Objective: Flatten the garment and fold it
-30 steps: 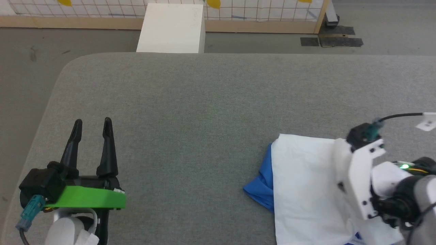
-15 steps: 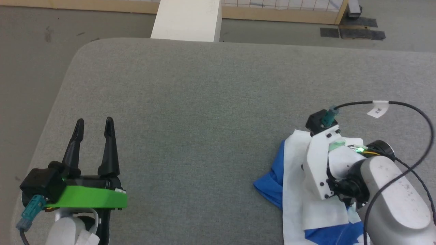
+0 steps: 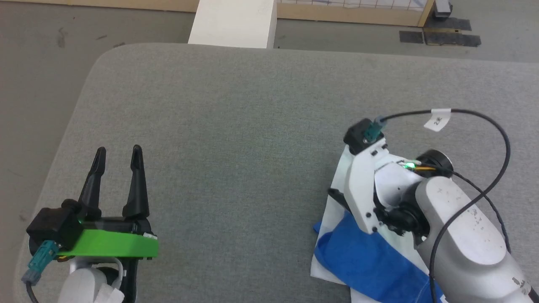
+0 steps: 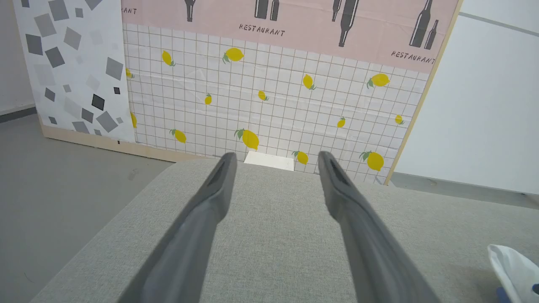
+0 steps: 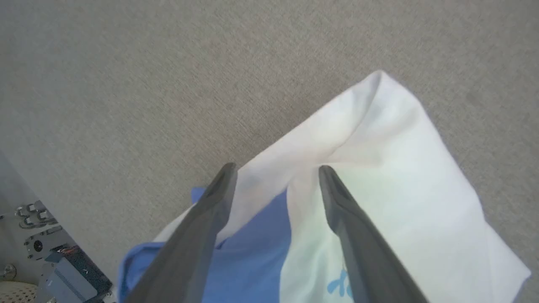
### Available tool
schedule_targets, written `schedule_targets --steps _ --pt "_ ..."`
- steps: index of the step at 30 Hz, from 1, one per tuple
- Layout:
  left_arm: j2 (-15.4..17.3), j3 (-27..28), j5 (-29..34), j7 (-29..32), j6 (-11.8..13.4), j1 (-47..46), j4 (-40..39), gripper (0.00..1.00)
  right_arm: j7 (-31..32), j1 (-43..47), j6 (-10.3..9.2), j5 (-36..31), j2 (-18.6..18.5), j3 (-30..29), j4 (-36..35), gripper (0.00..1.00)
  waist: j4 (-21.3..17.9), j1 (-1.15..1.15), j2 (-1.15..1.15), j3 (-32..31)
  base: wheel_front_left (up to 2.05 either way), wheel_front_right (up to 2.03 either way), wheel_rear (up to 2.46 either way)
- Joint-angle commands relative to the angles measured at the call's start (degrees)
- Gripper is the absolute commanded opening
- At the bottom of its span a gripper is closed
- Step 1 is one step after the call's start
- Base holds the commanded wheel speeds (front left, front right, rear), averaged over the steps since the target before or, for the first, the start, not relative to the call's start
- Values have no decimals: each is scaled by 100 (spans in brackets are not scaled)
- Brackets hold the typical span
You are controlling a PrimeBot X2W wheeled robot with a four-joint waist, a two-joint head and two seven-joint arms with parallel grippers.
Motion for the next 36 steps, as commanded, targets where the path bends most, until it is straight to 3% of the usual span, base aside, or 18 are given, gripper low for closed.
schedule_targets --steps 1,9,15,22,36 --pt "4 10 -8 -26 -40 -6 -3 100 -66 -84 -10 129 31 27 -92 100 -43 0 0 -49 0 0 0" --pt "31 11 52 -26 -40 68 2 100 -756 9 -10 120 -132 -390 -689 100 -210 0 0 -250 0 0 0" --pt "-3 114 176 -26 -16 175 -21 100 -1302 760 -10 -783 -215 -1464 -1208 100 -374 0 0 -354 0 0 0" --pt "-85 270 288 -26 20 213 -76 100 -1129 1963 -10 -1602 197 -2536 -1609 100 -446 0 0 -335 0 0 0" --pt "-145 192 295 -26 -17 103 37 100 -1010 2594 -10 -2083 749 -2880 -637 100 -147 0 0 -117 0 0 0"
